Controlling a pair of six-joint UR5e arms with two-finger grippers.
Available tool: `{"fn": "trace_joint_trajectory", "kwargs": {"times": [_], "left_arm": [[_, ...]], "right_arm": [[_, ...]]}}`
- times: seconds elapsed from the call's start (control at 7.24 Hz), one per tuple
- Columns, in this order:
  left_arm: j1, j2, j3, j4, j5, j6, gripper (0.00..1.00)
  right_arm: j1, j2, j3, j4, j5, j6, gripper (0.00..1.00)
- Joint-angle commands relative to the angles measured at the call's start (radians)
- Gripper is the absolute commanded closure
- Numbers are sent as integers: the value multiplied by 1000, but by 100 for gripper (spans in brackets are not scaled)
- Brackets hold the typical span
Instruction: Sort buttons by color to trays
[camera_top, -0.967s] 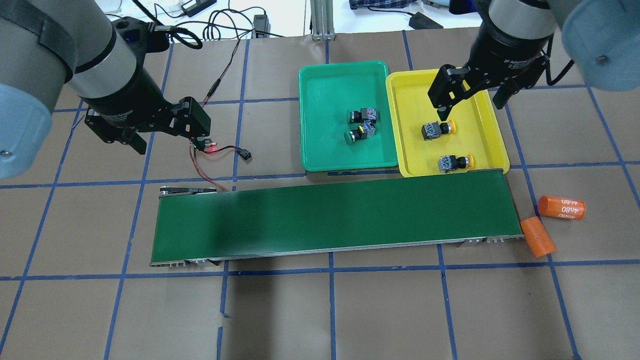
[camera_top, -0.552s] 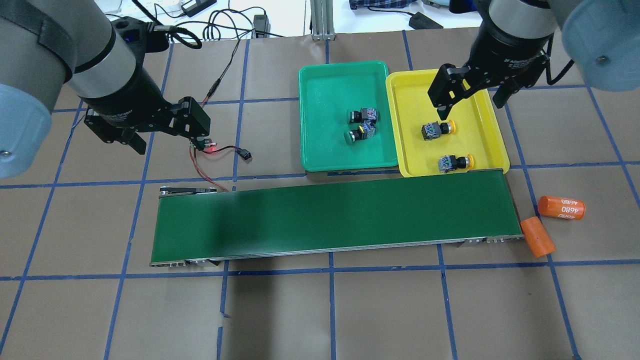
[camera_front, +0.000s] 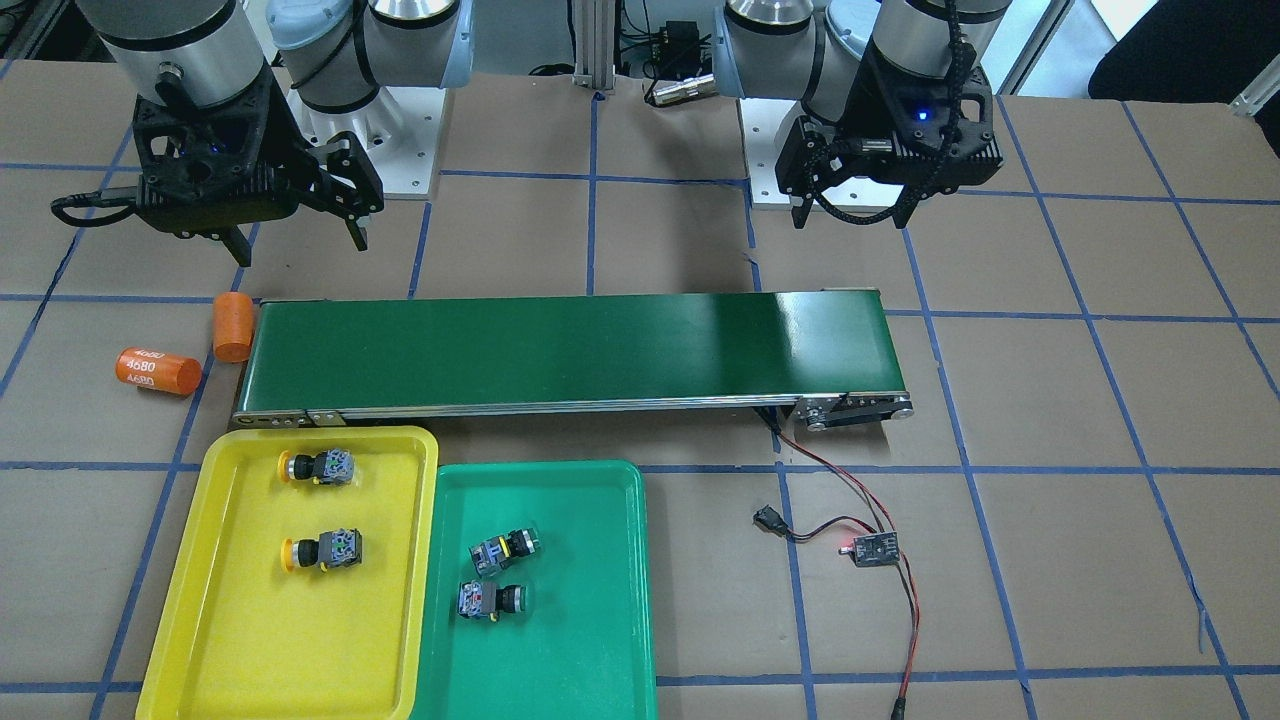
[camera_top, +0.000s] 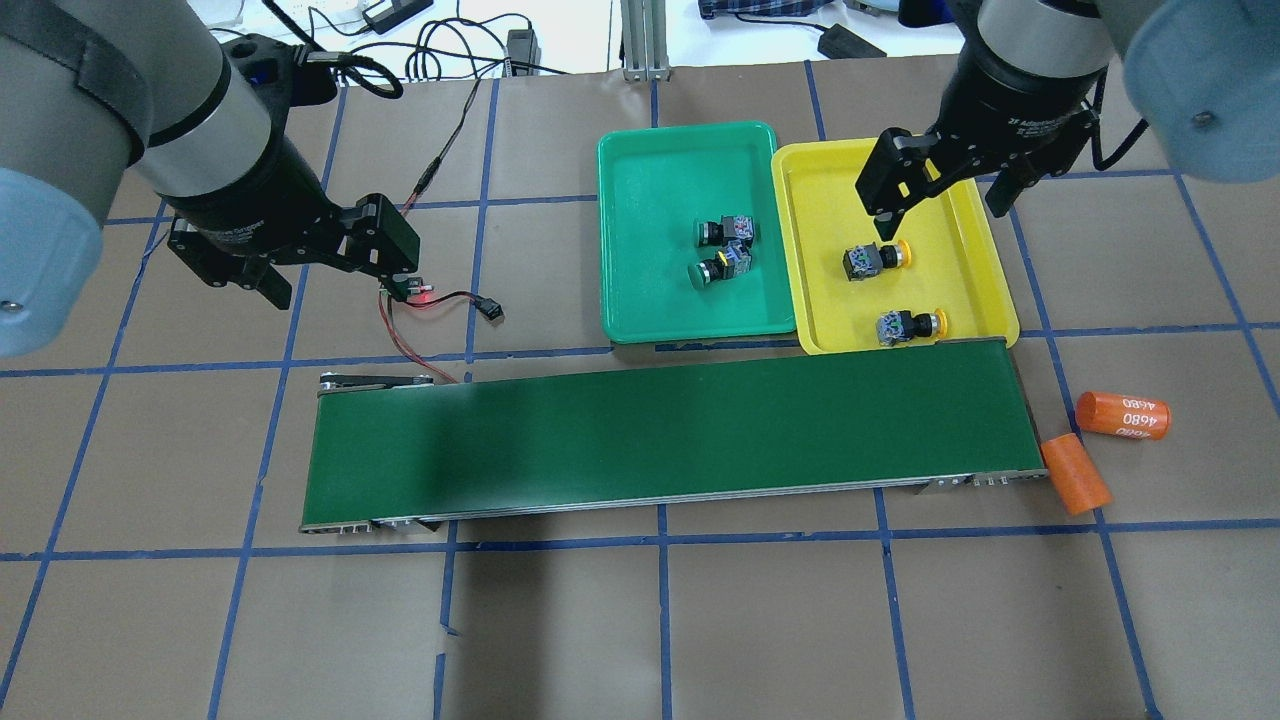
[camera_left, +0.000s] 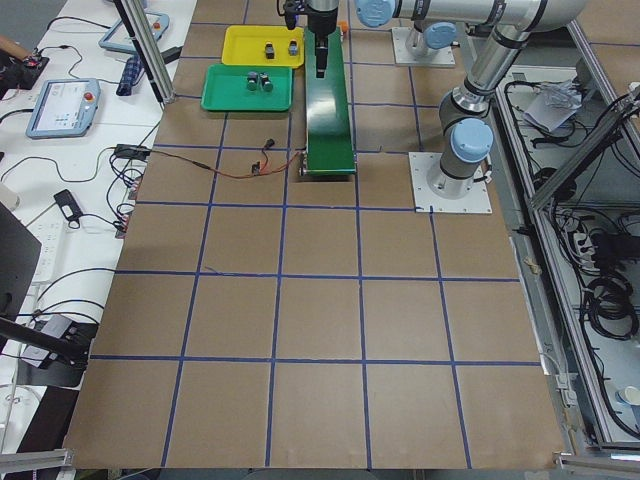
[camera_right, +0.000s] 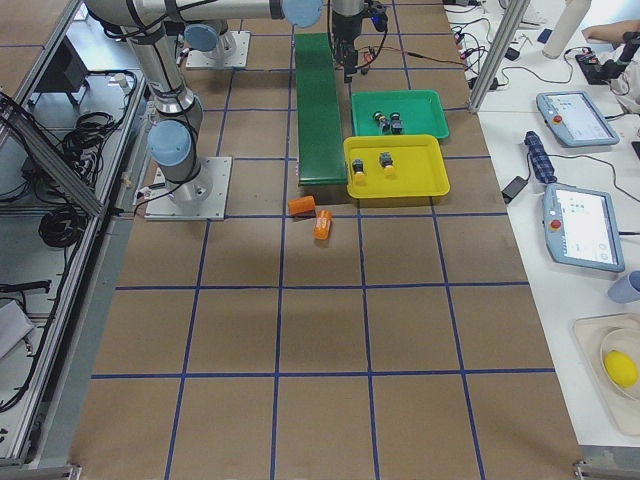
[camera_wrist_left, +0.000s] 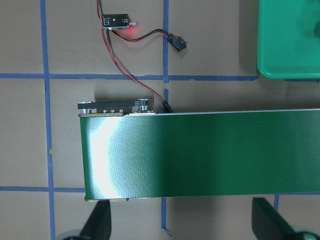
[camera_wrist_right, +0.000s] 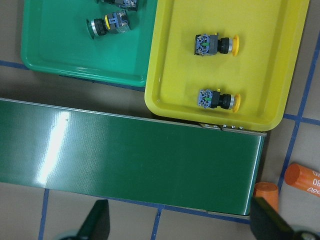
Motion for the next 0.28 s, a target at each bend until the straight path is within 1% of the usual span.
{"fn": "trace_joint_trajectory", "kwargs": {"times": [0.0,0.14], "left_arm": [[0,0,-2,0,0,0,0],[0,0,-2,0,0,0,0]], "right_arm": [[0,-1,0,1,0,0,0],[0,-1,0,-2,-2,0,0]]}}
